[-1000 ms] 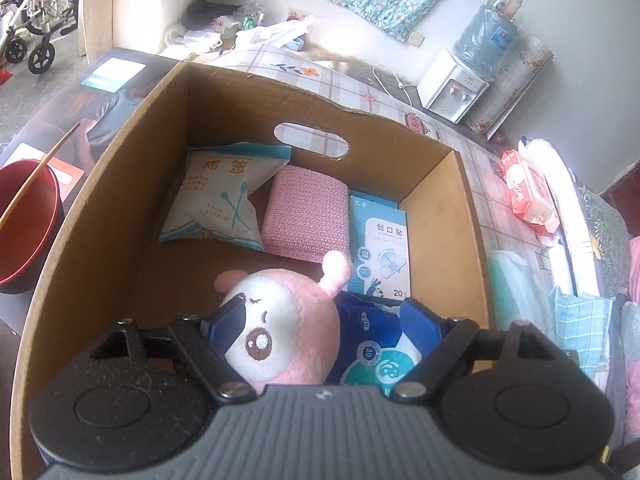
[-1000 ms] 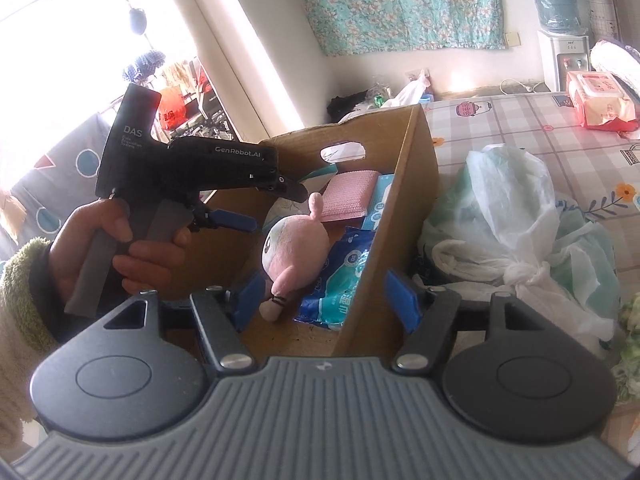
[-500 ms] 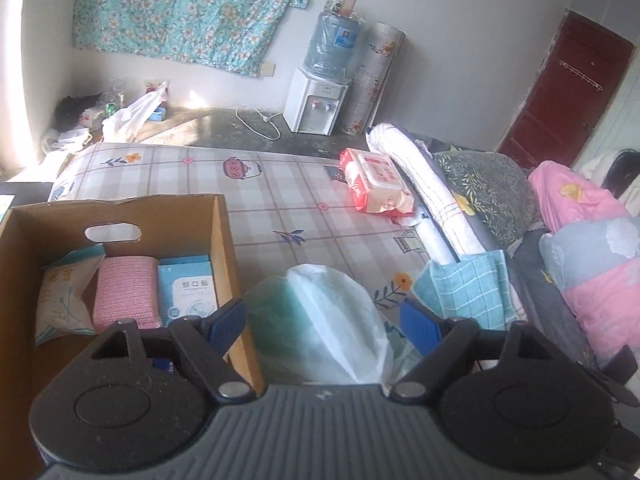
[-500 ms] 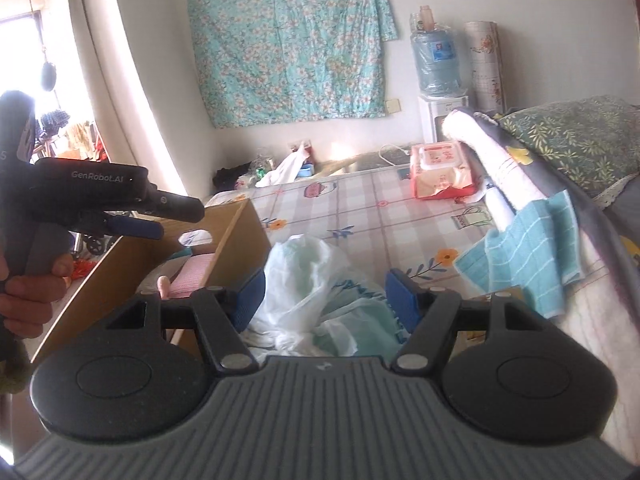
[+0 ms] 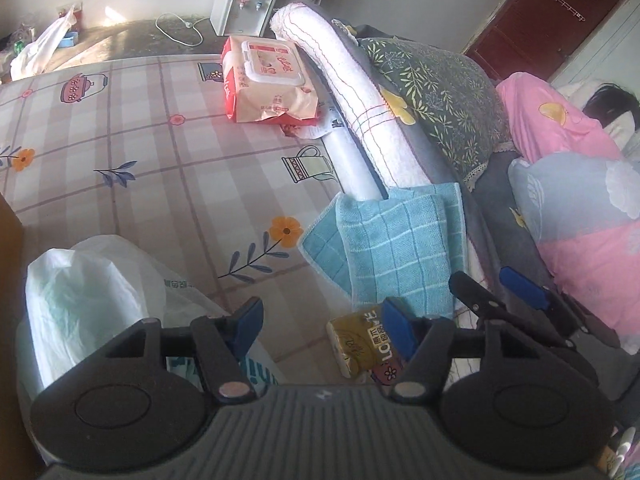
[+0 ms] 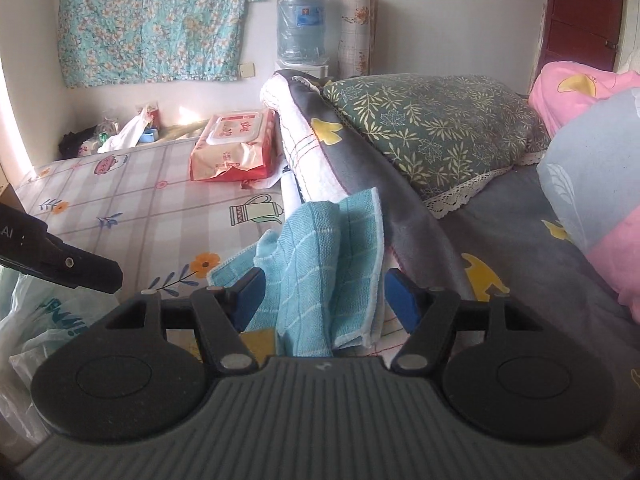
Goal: Organize soft objects
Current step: 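Reach the right tool to the blue towel on the bed and close on it, then lift the blue towel with the right tool and carry it toward the box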
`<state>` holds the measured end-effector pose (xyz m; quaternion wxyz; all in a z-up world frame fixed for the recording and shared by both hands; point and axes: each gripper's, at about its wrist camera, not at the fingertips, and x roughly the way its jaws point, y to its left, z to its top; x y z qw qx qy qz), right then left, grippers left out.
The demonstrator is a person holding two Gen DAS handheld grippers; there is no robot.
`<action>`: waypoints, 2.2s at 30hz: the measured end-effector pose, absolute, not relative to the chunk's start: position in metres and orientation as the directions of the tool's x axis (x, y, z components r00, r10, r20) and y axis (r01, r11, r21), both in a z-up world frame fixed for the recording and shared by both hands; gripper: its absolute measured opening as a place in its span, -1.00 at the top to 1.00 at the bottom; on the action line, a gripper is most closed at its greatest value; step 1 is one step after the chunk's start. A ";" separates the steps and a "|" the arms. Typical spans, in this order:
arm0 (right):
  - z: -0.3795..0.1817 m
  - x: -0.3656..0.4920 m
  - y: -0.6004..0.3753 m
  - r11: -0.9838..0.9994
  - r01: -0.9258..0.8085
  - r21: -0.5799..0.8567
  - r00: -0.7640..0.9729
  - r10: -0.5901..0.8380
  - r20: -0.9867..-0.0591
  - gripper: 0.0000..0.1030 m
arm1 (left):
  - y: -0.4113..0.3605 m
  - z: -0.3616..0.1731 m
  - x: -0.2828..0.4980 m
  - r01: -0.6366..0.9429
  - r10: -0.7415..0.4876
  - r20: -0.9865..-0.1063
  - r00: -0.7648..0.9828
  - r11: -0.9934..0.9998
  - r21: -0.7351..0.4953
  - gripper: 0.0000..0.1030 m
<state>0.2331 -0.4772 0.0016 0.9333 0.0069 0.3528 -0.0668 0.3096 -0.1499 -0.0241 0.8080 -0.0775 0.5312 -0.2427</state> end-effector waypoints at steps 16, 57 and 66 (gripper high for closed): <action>-0.033 0.260 -0.484 0.996 0.076 -0.051 0.725 -0.090 -0.683 0.31 | -0.188 -0.087 0.372 0.171 -0.525 -0.828 0.194 0.850 -0.499 -0.37; -0.058 0.297 -0.425 0.987 -0.163 -0.001 0.643 0.105 -0.759 0.80 | -0.162 -0.089 0.388 0.082 -0.589 -0.750 0.302 0.800 -0.595 -0.40; -0.052 0.295 -0.421 0.972 -0.233 0.041 0.606 0.178 -0.776 0.35 | -0.191 -0.110 0.388 0.147 -0.491 -0.846 0.208 0.871 -0.469 -0.27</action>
